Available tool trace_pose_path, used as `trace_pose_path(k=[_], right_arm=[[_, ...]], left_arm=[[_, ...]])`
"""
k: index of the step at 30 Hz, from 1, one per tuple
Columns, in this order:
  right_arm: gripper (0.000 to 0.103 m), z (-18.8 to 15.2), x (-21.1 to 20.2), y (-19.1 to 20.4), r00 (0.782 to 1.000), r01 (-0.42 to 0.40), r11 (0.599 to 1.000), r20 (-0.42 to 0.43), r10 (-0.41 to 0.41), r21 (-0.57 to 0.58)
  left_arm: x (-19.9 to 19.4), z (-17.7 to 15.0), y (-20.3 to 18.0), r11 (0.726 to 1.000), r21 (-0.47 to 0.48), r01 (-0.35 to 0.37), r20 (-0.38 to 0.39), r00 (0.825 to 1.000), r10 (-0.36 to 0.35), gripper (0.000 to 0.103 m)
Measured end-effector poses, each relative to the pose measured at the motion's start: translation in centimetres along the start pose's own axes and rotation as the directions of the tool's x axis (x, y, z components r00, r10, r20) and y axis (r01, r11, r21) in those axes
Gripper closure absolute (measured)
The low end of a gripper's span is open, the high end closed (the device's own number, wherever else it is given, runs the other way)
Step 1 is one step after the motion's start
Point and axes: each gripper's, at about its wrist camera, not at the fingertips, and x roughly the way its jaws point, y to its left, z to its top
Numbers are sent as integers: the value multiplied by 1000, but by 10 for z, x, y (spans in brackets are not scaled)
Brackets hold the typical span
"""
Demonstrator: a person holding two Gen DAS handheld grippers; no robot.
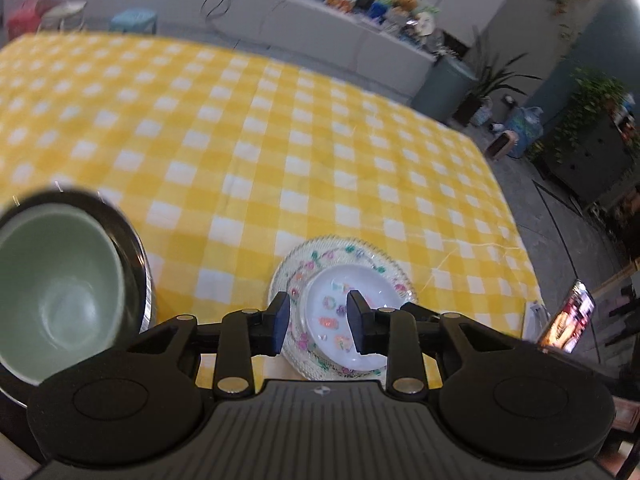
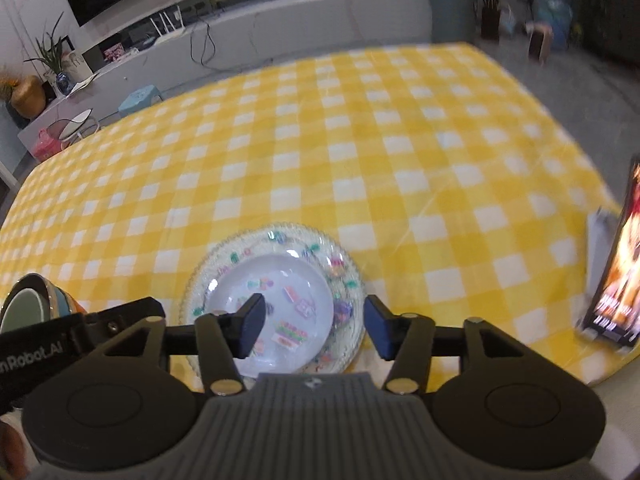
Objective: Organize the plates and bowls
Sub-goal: 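Open both tools and lift them off the plate stack, then close the left tool on the nested bowl stack rim while the right tool grips it too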
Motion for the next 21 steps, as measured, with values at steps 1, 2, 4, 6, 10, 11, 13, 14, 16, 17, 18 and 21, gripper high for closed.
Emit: trace_pose_path(k=[1,2,4,6,10,11,13,14,16,17,18,21], right_arm=[[34,1,-7,3,999,2,1000,32,-2,-11],[33,2,-14,6,998,-3,1000,62,4,-20],[33,5,-24,13,996,-13,1000,83,15,-26],[33,8,-31,19,996,-26,999,80,28,-21],[33,10,-45,37,993,-52,998,105,56,-40],[33,10,-47,42,992,-57,997,109,63,-51],[33,11,-49,56,992,-68,995,104,76,-72],[32,11,-49,62,991,-80,994,98,87,-76],[32,9,-50,73,989,-110,991,87,116,-72],[32,9,-50,77,988,-127,989,78,132,-71],[32,7,-51,83,986,-144,987,70,149,-69],[32,3,-53,98,979,-191,979,62,195,-67]], left_arm=[[-7,2,0,1000,18,-1,16,1000,0,68],[-15,5,0,999,35,-1,31,1000,-1,68],[-28,10,1,998,68,-14,60,998,10,66],[-42,15,8,997,78,-25,73,997,19,65],[-68,23,33,999,44,-31,93,995,27,55],[-74,24,40,998,41,-44,99,994,39,53],[-83,26,54,997,35,-67,103,993,63,53],[-89,25,62,997,24,-71,109,992,68,53],[-99,26,76,997,-2,-83,124,989,82,47],[-103,26,83,996,-7,-93,128,987,94,44],[-106,25,89,994,-8,-105,131,986,106,42],[-113,23,106,990,-20,-140,141,980,142,36]])
